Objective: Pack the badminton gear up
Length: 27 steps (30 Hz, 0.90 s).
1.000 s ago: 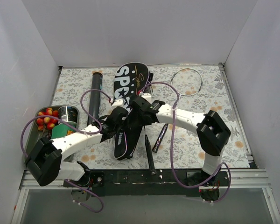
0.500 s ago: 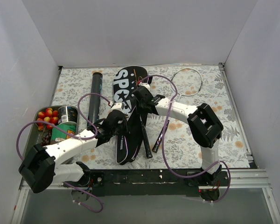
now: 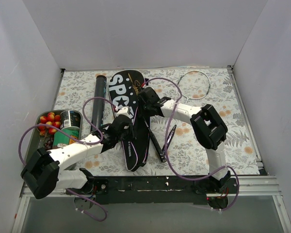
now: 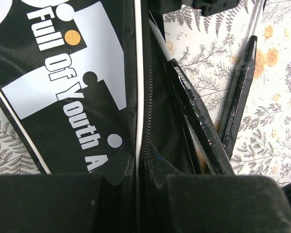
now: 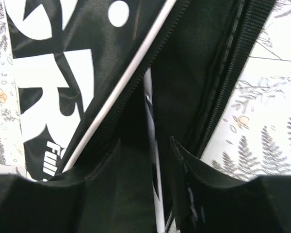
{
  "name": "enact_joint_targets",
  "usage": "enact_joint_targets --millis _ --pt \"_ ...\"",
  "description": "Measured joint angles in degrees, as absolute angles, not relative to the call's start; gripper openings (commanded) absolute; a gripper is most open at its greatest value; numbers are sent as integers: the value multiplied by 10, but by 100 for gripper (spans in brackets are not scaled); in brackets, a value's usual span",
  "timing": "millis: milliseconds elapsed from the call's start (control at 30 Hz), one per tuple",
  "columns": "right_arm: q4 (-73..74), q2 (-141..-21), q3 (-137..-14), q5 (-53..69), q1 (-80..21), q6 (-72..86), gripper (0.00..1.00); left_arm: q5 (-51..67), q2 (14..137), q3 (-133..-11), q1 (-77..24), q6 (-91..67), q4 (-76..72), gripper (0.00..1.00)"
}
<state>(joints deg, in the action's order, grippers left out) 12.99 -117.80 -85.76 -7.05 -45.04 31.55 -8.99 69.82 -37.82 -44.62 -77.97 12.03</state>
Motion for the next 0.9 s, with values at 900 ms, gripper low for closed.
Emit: enact_joint_targets --millis 900 --pt "224 -731 -461 37 -454 317 56 -232 837 -412 -515 -778 139 0"
